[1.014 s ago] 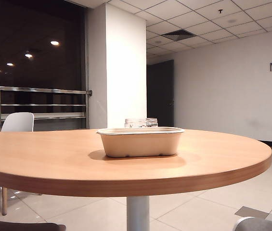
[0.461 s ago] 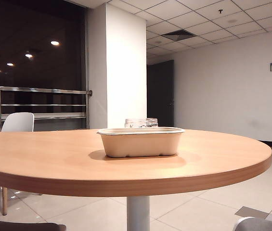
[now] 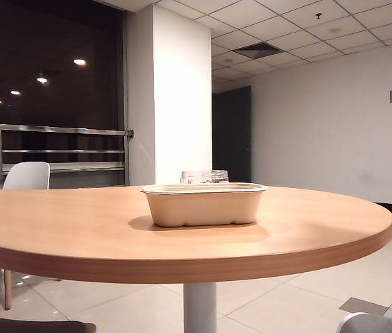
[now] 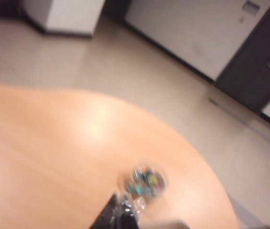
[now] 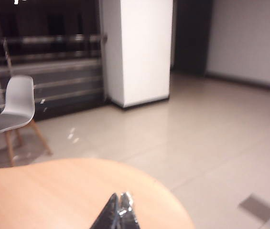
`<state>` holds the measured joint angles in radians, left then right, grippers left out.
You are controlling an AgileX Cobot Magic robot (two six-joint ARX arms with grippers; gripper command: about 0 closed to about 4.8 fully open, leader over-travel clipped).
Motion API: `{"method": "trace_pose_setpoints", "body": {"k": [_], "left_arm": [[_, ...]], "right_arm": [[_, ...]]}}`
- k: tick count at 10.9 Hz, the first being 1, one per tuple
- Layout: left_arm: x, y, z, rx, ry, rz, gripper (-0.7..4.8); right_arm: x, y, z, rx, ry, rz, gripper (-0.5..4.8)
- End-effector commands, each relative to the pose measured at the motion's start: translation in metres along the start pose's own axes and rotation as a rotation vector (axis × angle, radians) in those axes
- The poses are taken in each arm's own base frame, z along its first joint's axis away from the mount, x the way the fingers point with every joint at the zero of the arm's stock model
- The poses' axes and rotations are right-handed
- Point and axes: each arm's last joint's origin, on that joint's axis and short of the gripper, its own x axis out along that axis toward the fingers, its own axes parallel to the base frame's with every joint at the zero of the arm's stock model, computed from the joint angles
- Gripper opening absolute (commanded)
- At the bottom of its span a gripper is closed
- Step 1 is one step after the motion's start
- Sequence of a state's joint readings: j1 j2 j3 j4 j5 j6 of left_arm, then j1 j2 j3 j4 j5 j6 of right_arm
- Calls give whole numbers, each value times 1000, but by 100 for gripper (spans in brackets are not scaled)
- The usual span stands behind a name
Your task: Pick up the box filled with clips, pour some clips from it into the rectangular paper box, and then put the clip box back on the table.
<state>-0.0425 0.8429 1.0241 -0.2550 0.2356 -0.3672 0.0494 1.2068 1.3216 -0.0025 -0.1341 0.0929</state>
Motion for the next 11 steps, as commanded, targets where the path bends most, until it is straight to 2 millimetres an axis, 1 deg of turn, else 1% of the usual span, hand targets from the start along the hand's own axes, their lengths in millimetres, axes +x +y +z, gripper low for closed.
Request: {"method": "trace_pose_setpoints", "body": {"k": [1, 2, 3, 4, 5, 6, 7, 8, 9, 10, 11], "left_arm": [[13, -6, 12, -32, 77, -31, -7], [18, -7, 15, -29, 98, -51, -7], [28, -9, 16, -33, 134, -90, -7], [40, -12, 13, -42, 189, -127, -7], [72, -12, -3, -36, 311, -153, -7], [92, -13, -22, -54, 417, -172, -6], [99, -13, -29, -61, 457, -166, -5], [112, -10, -43, -78, 536, -150, 3], [123, -14, -57, -78, 593, -160, 85], [137, -16, -66, -73, 602, -174, 229], [137, -16, -67, -70, 604, -170, 241]], "right_arm": [[34, 0, -3, 67, 49, 61, -2], [45, 1, -6, 72, 66, 88, -2], [64, 0, -15, 84, 100, 132, -2], [78, 2, -24, 98, 133, 179, -2], [106, 11, -55, 117, 218, 240, -2], [119, 17, -76, 128, 279, 256, -2], [123, 19, -83, 132, 298, 261, -2], [135, 27, -101, 135, 326, 283, -2], [151, 29, -123, 158, 349, 291, -2], [189, 35, -161, 273, 434, 389, 173], [197, 36, -167, 298, 447, 406, 257]]}}
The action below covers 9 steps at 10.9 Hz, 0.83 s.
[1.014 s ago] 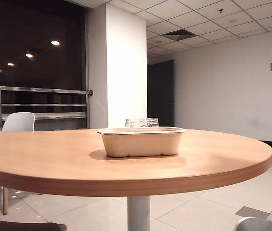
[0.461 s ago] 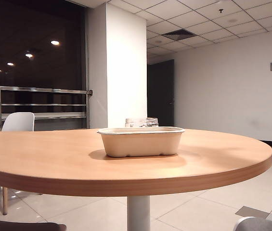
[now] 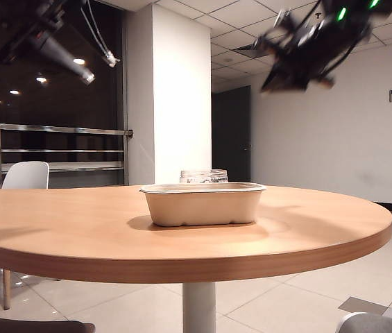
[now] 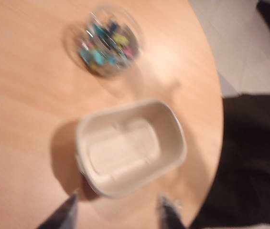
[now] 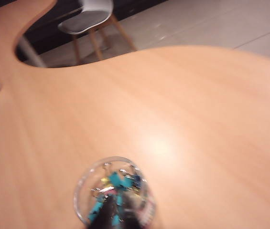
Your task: Pick up the box filled with clips, pour some clips from it into the rectangular paper box, and then put the clip box back on the table.
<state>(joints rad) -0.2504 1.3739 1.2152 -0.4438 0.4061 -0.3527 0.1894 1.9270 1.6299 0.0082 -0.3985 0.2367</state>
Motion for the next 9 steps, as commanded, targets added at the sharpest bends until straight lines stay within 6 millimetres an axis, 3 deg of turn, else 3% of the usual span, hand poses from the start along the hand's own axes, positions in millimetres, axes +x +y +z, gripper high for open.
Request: {"method": "trace_pose_setpoints", "body": {"k": [1, 2, 5, 7, 8, 9], "left_arm": [[3, -4, 1, 20, -17, 7, 248], [3, -4, 2, 24, -21, -1, 248], [3, -5, 2, 26, -26, 3, 248], [3, -5, 2, 27, -36, 23, 250], [3, -5, 2, 27, -36, 22, 250], [3, -5, 2, 27, -36, 22, 250]], "right_arm": [[35, -5, -2, 76, 17, 125, 283], [55, -4, -10, 93, 44, 150, 283], [85, -3, -28, 102, 92, 134, 269], [118, -1, -66, 110, 158, 82, 269], [122, 0, -73, 112, 171, 56, 269], [129, -6, -87, 120, 200, -13, 221]]}}
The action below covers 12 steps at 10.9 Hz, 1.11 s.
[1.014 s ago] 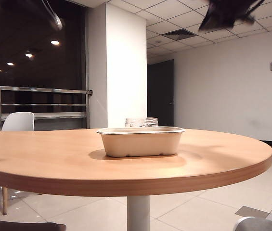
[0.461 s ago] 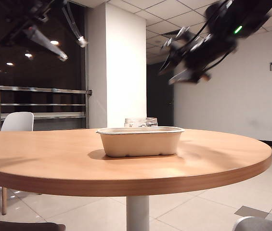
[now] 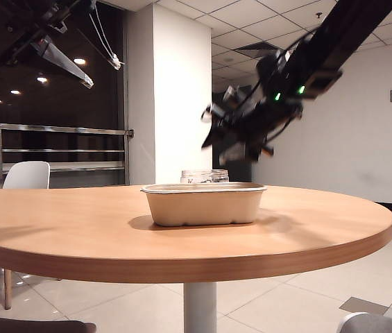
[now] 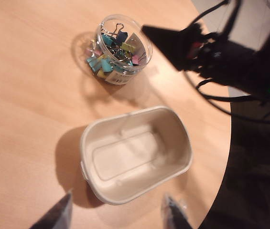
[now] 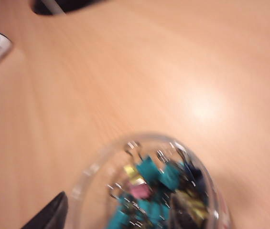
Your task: Pick up the box filled with clips, pour some clips from it into the rectangular paper box, and then put the clip box back on the table.
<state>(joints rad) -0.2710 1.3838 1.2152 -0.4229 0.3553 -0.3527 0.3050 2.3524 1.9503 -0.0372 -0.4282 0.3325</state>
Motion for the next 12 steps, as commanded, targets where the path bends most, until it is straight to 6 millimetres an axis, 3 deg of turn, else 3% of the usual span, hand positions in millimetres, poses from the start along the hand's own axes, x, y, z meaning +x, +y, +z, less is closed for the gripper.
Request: {"method": "trace_pose_setpoints", "body": {"k": [1, 2, 3, 4, 5, 6, 11, 12], "left_arm": [[-2, -2, 2, 12, -19, -8, 250], [-2, -2, 3, 12, -19, -7, 250], [-2, -2, 3, 12, -19, -7, 250], [-2, -2, 3, 12, -19, -7, 250], [-2, -2, 2, 12, -19, -8, 250], [-2, -2, 2, 12, -19, -8, 250], [-2, -2, 2, 12, -17, -11, 250], [-2, -2, 2, 11, -17, -11, 250]], "right_arm": [[9, -9, -12, 11, 13, -130, 199], [8, -11, -13, -13, 27, -160, 199], [6, -8, -9, -66, 16, -172, 378], [4, -6, -6, -83, 10, -171, 377], [0, -2, 8, -94, -24, -224, 333], [0, -1, 9, -95, -28, -225, 321], [18, -17, -15, -68, 42, -232, 304], [18, -17, -16, -68, 42, -232, 190]]}}
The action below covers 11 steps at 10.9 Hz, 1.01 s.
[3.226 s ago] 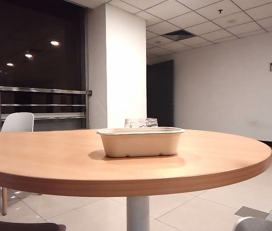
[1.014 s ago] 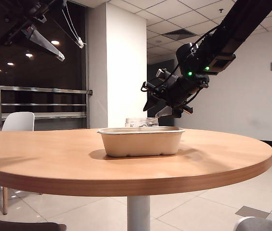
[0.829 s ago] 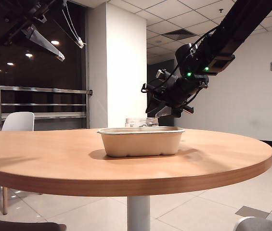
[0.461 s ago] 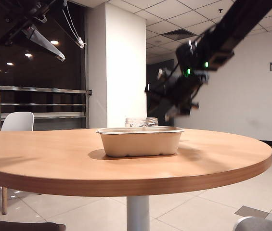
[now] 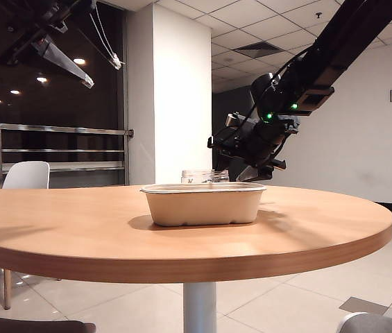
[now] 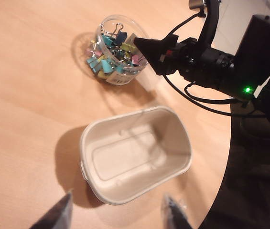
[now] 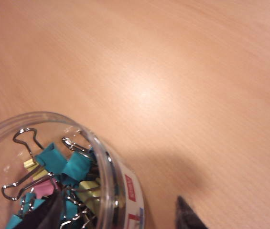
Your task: Pick up the box filled with clips, pour some clips from it into the rectangular paper box, and then put the clip box back on the table.
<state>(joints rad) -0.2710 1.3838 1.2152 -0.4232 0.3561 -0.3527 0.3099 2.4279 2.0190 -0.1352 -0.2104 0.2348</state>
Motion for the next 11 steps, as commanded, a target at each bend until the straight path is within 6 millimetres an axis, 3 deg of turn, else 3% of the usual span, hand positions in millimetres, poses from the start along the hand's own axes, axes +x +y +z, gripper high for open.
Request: {"method": "trace_pose_setpoints", "body": {"k": [1, 5, 6, 7, 8, 11], "left_arm": [[-2, -2, 2, 9, -18, -11, 250], [-2, -2, 2, 9, -18, -11, 250], [-2, -2, 2, 9, -18, -11, 250], [-2, -2, 2, 9, -18, -11, 250], [-2, -2, 2, 9, -18, -11, 250], [-2, -2, 2, 9, -18, -11, 250]], "right_arm": [[1, 0, -2, -2, 11, 9, 89], [-4, 4, 3, -124, 83, -2, 84], [-13, 11, 20, -175, 94, 9, 99], [-6, 8, 11, -181, 153, 20, 118], [-1, 7, 6, -179, 169, 19, 4], [-1, 7, 6, -205, 165, 13, -1]]}}
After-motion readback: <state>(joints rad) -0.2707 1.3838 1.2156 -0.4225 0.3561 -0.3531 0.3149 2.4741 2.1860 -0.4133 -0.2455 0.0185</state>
